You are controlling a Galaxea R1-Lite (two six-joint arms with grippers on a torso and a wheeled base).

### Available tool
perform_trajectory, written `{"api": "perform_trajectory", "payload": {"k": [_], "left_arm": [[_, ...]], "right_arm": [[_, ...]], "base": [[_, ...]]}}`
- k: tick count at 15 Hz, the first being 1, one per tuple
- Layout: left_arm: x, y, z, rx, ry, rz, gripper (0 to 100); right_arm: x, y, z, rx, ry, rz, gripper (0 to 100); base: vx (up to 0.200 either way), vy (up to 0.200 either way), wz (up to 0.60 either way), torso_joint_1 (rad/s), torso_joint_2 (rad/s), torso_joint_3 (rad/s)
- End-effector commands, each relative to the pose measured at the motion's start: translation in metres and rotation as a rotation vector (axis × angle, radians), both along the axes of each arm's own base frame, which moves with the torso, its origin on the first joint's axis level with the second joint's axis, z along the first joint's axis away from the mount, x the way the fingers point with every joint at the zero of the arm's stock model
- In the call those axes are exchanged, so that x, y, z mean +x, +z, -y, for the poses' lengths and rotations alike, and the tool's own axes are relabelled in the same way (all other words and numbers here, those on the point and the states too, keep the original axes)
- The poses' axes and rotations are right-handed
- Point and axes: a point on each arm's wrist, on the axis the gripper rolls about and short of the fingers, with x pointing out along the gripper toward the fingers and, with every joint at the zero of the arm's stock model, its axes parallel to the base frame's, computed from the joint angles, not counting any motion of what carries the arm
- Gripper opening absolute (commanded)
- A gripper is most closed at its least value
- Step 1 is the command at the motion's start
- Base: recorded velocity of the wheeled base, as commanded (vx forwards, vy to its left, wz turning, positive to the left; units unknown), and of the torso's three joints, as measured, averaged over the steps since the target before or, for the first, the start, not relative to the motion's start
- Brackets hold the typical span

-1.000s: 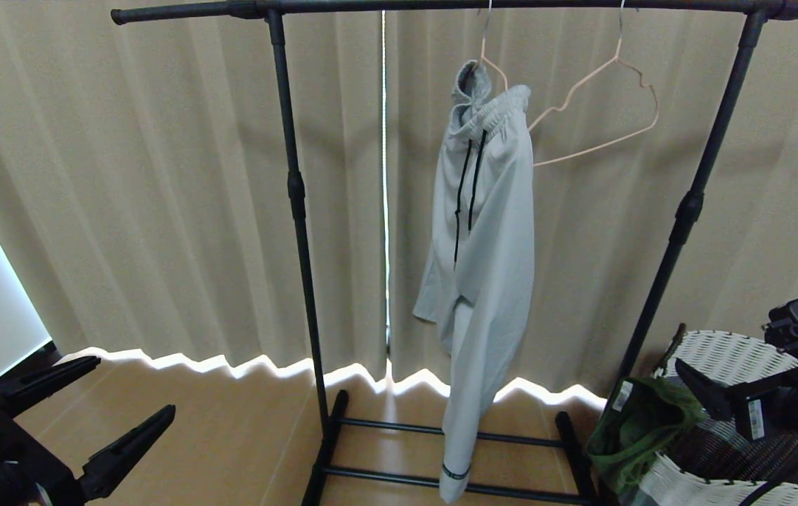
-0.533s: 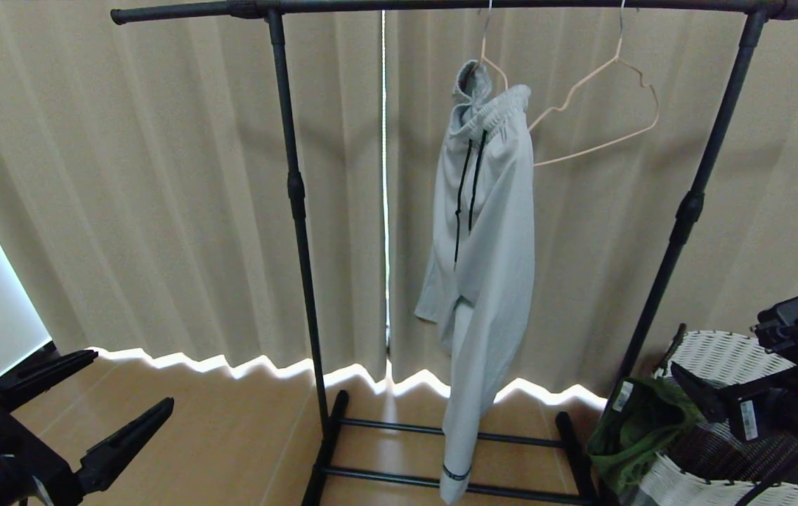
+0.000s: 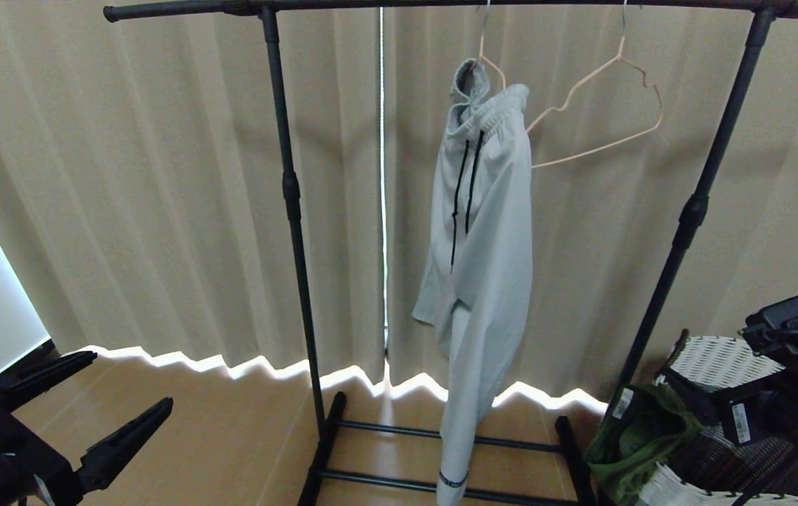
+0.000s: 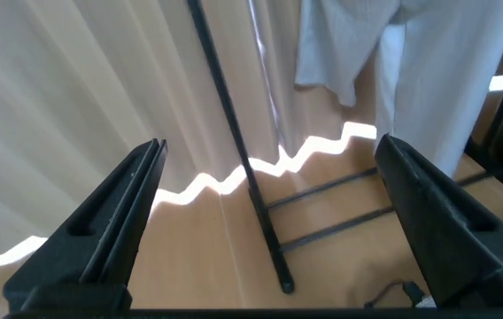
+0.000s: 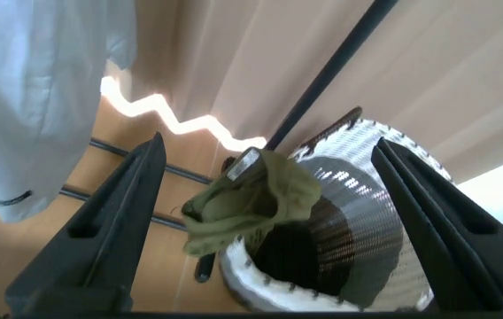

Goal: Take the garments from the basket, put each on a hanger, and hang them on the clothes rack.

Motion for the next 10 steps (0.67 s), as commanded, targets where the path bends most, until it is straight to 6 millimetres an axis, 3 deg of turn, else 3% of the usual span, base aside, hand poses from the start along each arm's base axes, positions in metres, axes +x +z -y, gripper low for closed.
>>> {"api": "perform_trajectory", "payload": {"k": [1, 3, 10], "left_arm": [[0.0000, 0.0000, 0.0000, 0.001, 0.000, 0.002, 100], [-0.0002, -0.0005, 0.0000, 0.003, 0.000, -0.001, 100], [-0.0006, -0.0009, 0.0002, 0.005, -0.002, -0.001, 100]], "right_arm": [[0.0006, 0.0000, -0.0002, 0.000, 0.000, -0.001, 100], [0.0006, 0.0000, -0.0002, 0.000, 0.000, -0.001, 100], [0.0002, 0.0005, -0.0001, -0.001, 0.000, 0.002, 100]], "base": [[0.000, -0.200, 0.00, 0.002, 0.01, 0.012], [0.000, -0.200, 0.00, -0.005, 0.00, 0.002], [0.000, 0.000, 0.00, 0.000, 0.00, 0.000]]}}
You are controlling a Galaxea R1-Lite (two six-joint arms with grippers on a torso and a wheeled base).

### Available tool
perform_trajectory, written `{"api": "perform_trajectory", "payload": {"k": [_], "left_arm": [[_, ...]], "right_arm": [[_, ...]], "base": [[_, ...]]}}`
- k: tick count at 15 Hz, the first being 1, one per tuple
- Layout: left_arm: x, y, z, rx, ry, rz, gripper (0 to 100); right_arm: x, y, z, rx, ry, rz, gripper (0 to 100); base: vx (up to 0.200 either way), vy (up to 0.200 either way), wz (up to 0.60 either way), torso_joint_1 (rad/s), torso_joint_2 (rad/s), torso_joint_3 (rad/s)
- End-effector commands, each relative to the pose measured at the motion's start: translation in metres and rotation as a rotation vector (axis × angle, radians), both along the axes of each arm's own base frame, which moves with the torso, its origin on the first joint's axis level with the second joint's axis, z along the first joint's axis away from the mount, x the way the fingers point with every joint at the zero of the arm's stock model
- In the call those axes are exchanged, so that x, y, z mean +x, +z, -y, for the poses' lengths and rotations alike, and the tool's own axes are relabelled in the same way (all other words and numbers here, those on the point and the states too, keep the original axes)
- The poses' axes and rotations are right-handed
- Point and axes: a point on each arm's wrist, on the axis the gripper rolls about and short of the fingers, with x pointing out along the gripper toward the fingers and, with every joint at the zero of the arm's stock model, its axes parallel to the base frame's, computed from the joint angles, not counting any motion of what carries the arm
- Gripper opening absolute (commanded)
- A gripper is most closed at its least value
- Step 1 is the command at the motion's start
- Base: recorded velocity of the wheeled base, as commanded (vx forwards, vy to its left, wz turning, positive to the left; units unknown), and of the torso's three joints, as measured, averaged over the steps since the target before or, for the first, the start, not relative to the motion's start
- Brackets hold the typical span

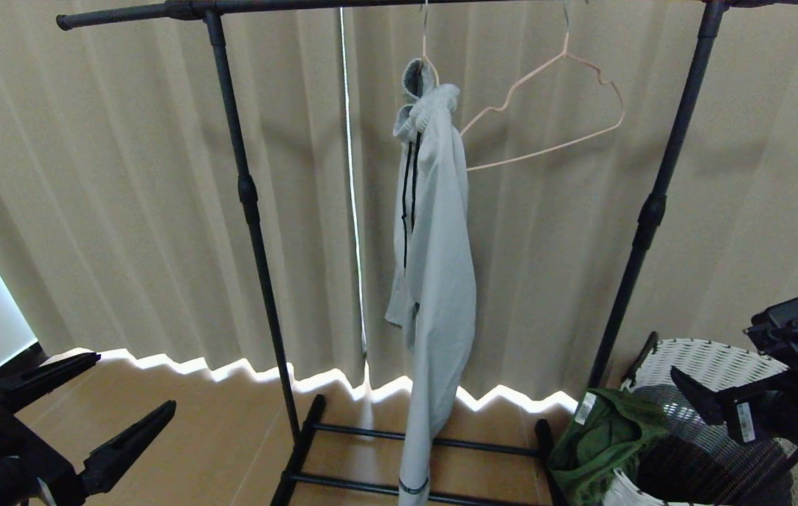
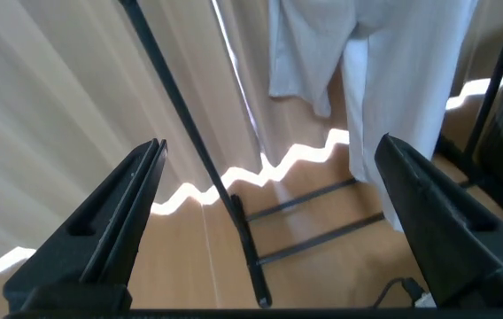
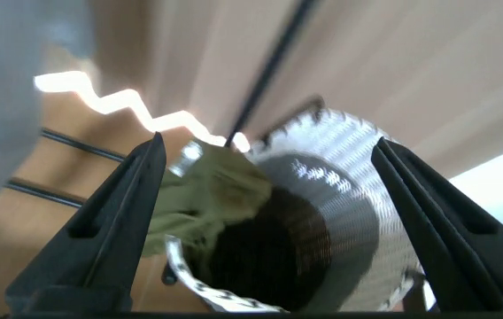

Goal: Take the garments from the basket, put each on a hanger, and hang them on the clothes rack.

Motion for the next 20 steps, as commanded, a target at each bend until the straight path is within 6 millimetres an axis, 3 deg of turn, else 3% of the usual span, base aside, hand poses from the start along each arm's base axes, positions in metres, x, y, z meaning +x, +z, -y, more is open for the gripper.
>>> {"api": "perform_trajectory", "payload": {"k": [1, 7, 15, 19, 20], "left_arm": [[0.000, 0.000, 0.000, -0.002, 0.000, 0.002, 100], [0.004, -0.001, 0.000, -0.007, 0.001, -0.021, 100], [0.003, -0.002, 0.000, -0.003, 0.000, -0.021, 100], [0.003, -0.002, 0.000, -0.003, 0.000, -0.022, 100], [0.004, -0.002, 0.000, -0.005, 0.001, -0.023, 100]], "right_arm": [[0.000, 0.000, 0.000, 0.000, 0.002, 0.002, 100], [0.000, 0.001, 0.002, -0.004, -0.014, 0.002, 100], [0.000, -0.002, 0.003, -0.007, -0.019, -0.016, 100], [0.004, -0.013, 0.005, -0.021, -0.036, -0.073, 100], [0.008, -0.023, 0.011, -0.065, -0.056, -0.140, 100]], "base": [[0.000, 0.000, 0.00, 0.000, 0.00, 0.000], [0.000, 0.000, 0.00, 0.000, 0.00, 0.000], [0.175, 0.000, 0.00, 0.002, 0.00, 0.004], [0.000, 0.000, 0.00, 0.000, 0.00, 0.000], [0.000, 0.000, 0.00, 0.000, 0.00, 0.000]]}}
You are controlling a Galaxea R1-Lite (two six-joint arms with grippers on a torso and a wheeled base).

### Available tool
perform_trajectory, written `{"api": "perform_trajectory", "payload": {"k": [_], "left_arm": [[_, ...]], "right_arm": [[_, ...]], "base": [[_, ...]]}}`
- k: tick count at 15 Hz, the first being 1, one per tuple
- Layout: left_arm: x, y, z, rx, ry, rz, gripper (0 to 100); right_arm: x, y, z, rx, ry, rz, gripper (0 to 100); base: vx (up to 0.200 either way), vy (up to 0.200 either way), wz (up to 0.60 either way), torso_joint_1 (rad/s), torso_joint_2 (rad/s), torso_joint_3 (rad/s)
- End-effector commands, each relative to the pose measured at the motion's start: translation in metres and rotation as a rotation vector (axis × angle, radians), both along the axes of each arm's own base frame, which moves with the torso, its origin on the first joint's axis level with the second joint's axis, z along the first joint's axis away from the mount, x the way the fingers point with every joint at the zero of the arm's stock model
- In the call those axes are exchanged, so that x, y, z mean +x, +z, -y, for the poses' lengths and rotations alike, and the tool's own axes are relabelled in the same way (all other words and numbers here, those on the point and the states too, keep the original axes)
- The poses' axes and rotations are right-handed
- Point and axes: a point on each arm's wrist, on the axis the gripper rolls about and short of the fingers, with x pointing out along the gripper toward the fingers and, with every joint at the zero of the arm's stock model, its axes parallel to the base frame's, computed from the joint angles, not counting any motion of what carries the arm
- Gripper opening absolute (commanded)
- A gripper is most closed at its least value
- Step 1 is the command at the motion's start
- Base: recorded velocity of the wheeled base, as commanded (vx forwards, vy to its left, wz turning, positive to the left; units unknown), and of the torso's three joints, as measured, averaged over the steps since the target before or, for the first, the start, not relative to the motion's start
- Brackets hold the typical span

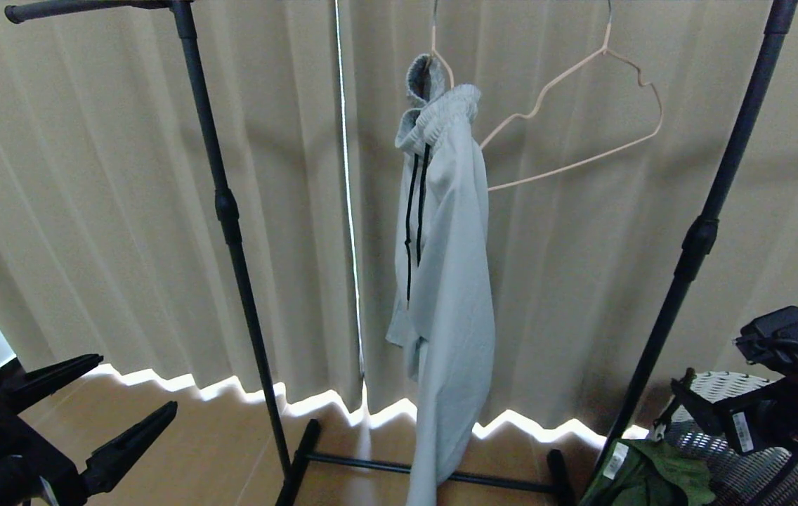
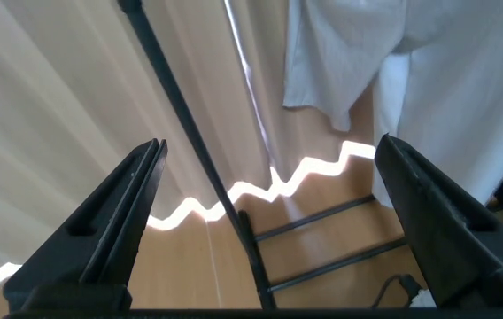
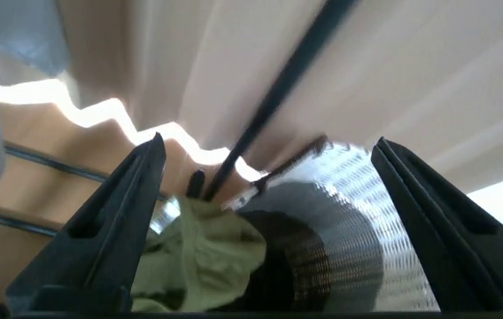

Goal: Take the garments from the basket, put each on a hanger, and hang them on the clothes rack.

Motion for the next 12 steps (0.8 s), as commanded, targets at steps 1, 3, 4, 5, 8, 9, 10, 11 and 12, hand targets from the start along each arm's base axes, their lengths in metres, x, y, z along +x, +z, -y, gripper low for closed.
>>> {"api": "perform_trajectory", "payload": {"k": [1, 3, 4, 5, 8, 9, 10, 11, 12], "left_arm": [[0.000, 0.000, 0.000, -0.001, 0.001, -0.001, 100], [0.000, 0.000, 0.000, -0.001, 0.001, -0.001, 100], [0.000, 0.000, 0.000, -0.001, 0.001, -0.003, 100], [0.000, 0.000, 0.000, 0.001, 0.001, -0.002, 100], [-0.001, 0.000, 0.000, 0.001, 0.001, -0.001, 100], [-0.001, 0.000, 0.000, 0.001, 0.001, -0.001, 100], [0.000, -0.001, 0.000, 0.002, 0.000, -0.002, 100], [-0.001, -0.001, 0.000, 0.002, -0.001, -0.005, 100], [-0.001, -0.002, 0.000, 0.002, -0.001, -0.006, 100]], "right_arm": [[0.005, -0.018, 0.009, -0.072, -0.023, -0.108, 100], [0.001, -0.031, 0.011, -0.162, 0.019, -0.199, 100], [-0.003, -0.045, 0.011, -0.200, 0.048, -0.293, 100], [0.000, -0.055, 0.010, -0.208, 0.061, -0.362, 100], [0.012, -0.075, 0.008, -0.213, 0.077, -0.457, 100], [0.013, -0.078, 0.008, -0.215, 0.078, -0.475, 100], [0.013, -0.083, 0.005, -0.221, 0.097, -0.498, 100], [0.014, -0.086, 0.002, -0.225, 0.112, -0.511, 100], [0.018, -0.089, -0.001, -0.229, 0.123, -0.518, 100]], "base": [[0.000, 0.000, 0.00, 0.000, 0.00, 0.000], [0.000, 0.000, 0.00, 0.000, 0.00, 0.000], [0.000, 0.000, 0.00, 0.000, 0.00, 0.000], [0.000, 0.000, 0.00, 0.000, 0.00, 0.000], [0.000, 0.000, 0.00, 0.000, 0.00, 0.000], [0.000, 0.000, 0.00, 0.000, 0.00, 0.000], [0.000, 0.000, 0.00, 0.000, 0.00, 0.000], [0.000, 0.000, 0.00, 0.000, 0.00, 0.000], [0.000, 0.000, 0.00, 0.000, 0.00, 0.000]]}}
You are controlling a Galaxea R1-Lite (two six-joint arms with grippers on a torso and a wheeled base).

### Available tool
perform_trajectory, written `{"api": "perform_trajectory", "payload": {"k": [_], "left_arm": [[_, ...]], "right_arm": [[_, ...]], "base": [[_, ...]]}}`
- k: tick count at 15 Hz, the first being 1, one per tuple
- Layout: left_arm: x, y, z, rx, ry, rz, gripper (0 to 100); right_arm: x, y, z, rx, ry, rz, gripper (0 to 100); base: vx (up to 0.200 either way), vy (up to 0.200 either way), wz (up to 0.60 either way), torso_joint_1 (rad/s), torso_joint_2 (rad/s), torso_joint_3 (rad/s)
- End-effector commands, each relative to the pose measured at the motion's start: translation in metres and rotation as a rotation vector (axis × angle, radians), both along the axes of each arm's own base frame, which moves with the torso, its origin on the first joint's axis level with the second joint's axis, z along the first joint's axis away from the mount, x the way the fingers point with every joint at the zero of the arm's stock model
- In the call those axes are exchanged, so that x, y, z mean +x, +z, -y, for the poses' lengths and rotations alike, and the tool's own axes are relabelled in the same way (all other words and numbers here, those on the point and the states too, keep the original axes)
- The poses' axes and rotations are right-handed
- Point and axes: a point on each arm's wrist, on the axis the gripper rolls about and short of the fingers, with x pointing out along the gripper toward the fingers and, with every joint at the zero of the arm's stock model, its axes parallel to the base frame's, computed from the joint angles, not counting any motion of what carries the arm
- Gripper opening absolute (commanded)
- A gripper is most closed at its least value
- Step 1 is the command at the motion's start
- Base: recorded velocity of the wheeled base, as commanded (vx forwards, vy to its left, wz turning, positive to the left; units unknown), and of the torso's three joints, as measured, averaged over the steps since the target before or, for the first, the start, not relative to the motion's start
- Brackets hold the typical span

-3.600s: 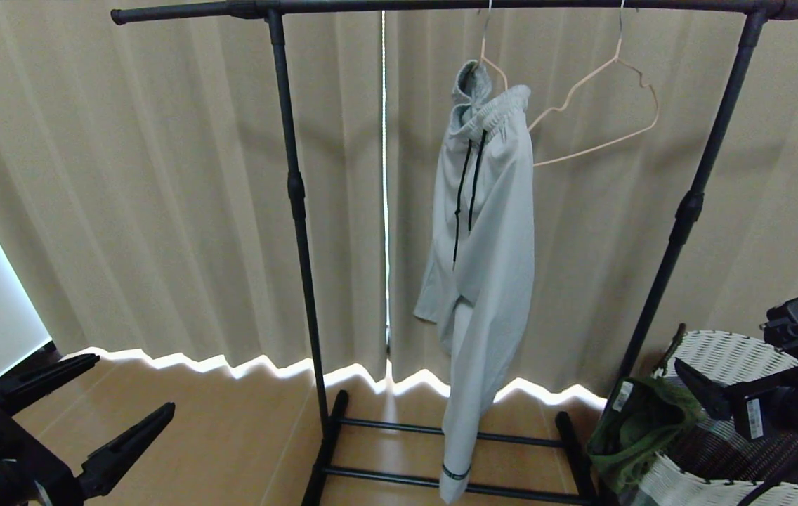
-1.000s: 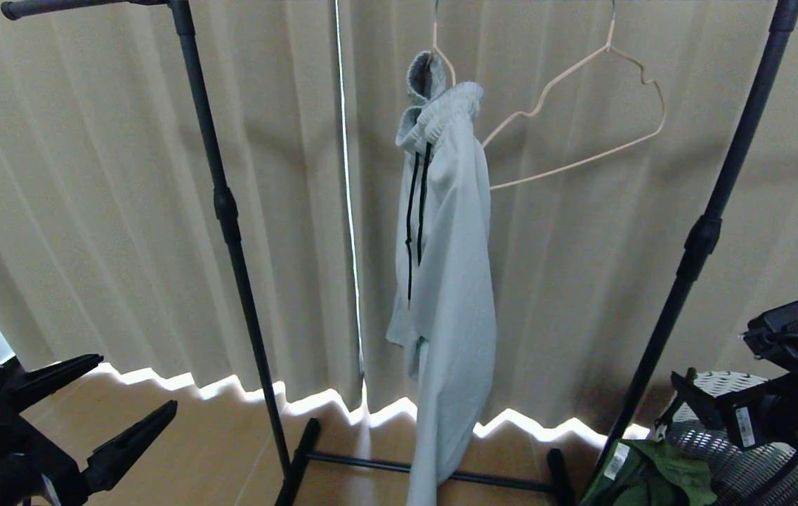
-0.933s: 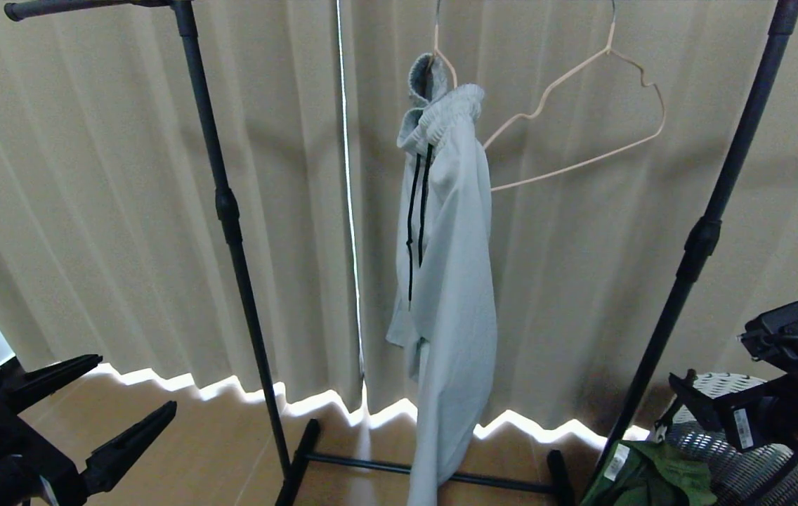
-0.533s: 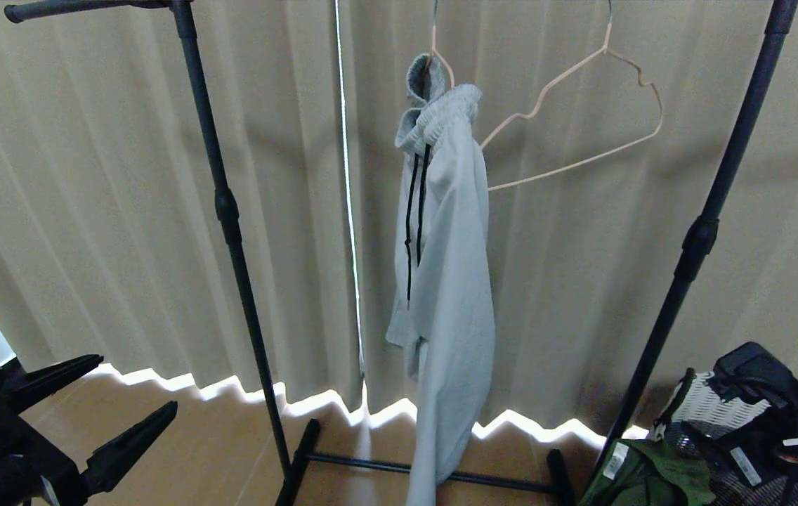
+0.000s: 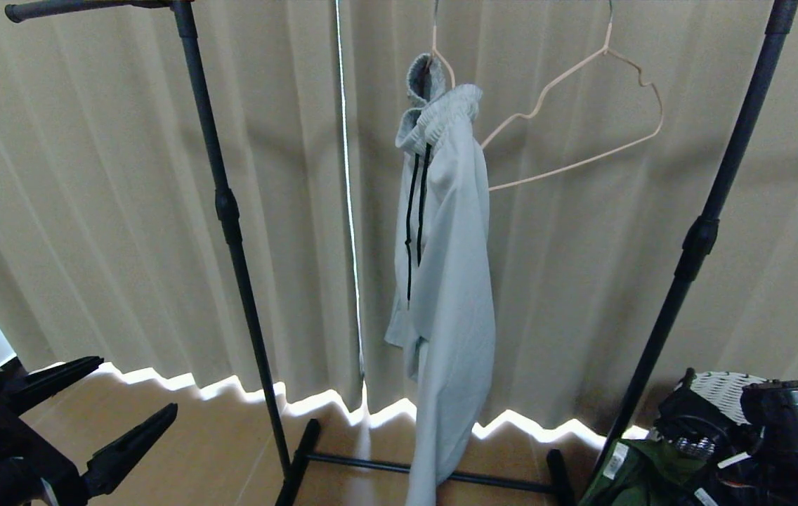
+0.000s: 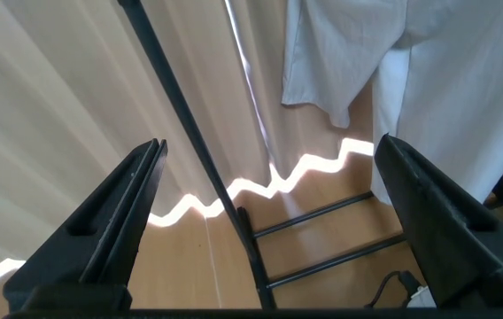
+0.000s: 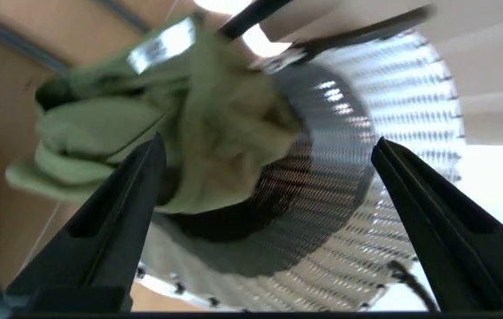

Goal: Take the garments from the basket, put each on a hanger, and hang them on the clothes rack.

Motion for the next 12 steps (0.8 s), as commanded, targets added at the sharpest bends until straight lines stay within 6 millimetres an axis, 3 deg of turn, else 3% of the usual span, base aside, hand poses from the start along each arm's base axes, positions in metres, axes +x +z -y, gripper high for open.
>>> {"api": "perform_trajectory", "payload": {"k": [1, 6, 12], "left_arm": [[0.000, 0.000, 0.000, 0.000, 0.000, -0.001, 100], [-0.001, 0.000, 0.000, 0.000, 0.000, 0.002, 100], [-0.001, 0.000, 0.000, 0.001, 0.000, 0.003, 100]], "right_arm": [[0.008, -0.014, -0.007, -0.010, 0.026, -0.064, 100], [0.034, -0.033, -0.008, -0.058, -0.018, -0.071, 100], [0.056, -0.054, 0.007, -0.086, -0.116, -0.044, 100]], "base": [[0.000, 0.000, 0.00, 0.000, 0.00, 0.000], [0.000, 0.000, 0.00, 0.000, 0.00, 0.000], [0.000, 0.000, 0.00, 0.000, 0.00, 0.000]]}}
